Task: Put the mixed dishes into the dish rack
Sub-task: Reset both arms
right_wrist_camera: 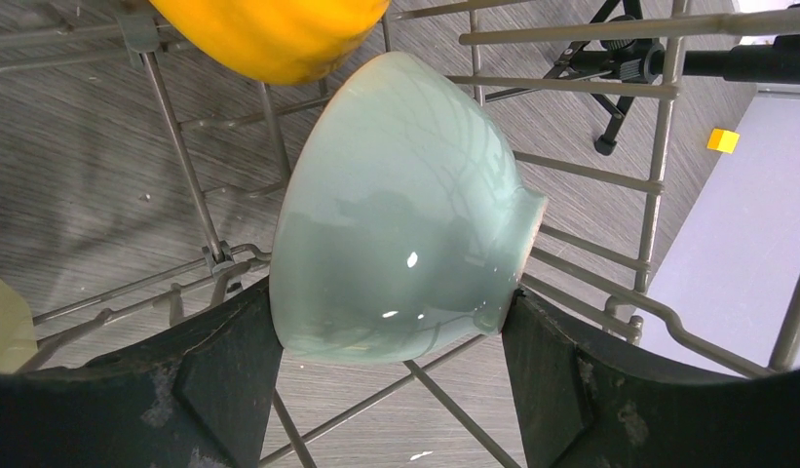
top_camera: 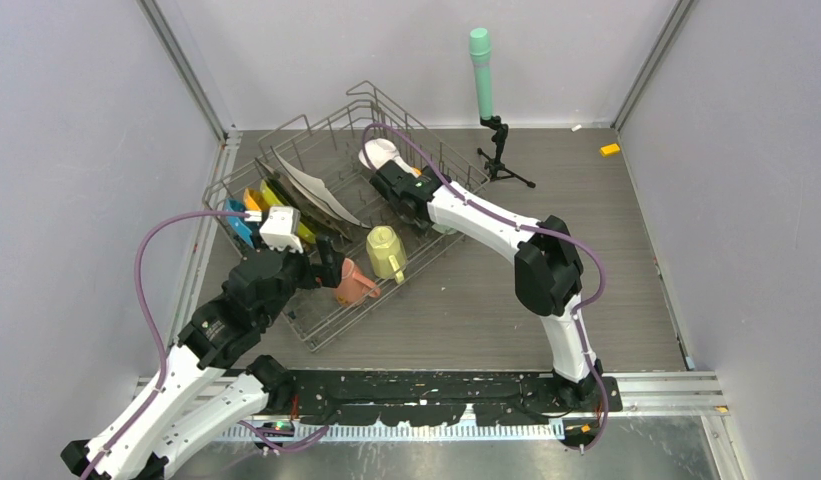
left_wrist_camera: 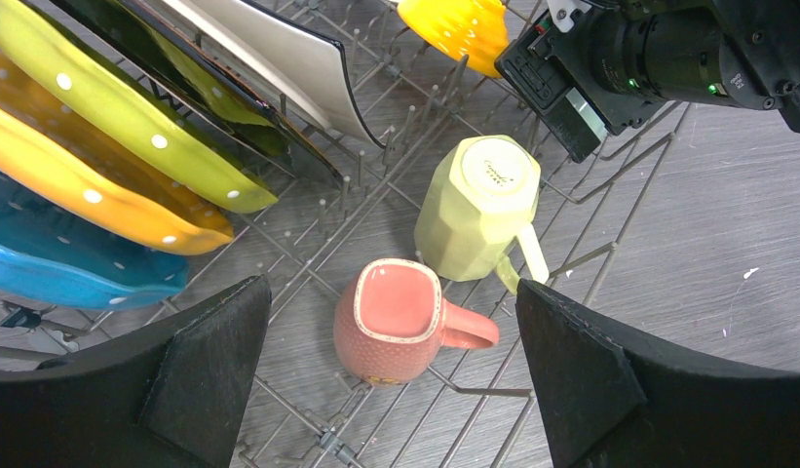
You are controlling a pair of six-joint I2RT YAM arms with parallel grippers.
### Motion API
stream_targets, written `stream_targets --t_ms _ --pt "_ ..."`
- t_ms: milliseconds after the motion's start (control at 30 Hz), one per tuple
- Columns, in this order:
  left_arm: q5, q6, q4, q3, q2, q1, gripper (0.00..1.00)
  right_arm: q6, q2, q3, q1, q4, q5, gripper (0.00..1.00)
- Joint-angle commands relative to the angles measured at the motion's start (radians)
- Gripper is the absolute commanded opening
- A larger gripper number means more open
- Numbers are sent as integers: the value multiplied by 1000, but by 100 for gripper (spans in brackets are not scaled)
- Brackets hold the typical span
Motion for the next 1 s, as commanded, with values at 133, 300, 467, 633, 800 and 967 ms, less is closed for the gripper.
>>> stream_targets --t_ms 133,300,467,633,800,967 --pt "19 3 12 42 1 -2 100 -28 -46 20 -4 69 66 83" --pt "27 2 11 45 12 -2 100 -34 -60 6 -5 78 61 90" --pt "27 -3 11 47 13 -2 100 -40 -82 -7 -5 78 54 91" --pt "25 -4 11 53 18 -2 100 -14 -136 -24 -5 88 -6 91" --pt "25 -8 5 65 21 -1 100 9 -244 -79 -5 144 -87 91" --pt "8 -27 0 79 28 -2 100 26 -388 -164 -5 241 -167 91"
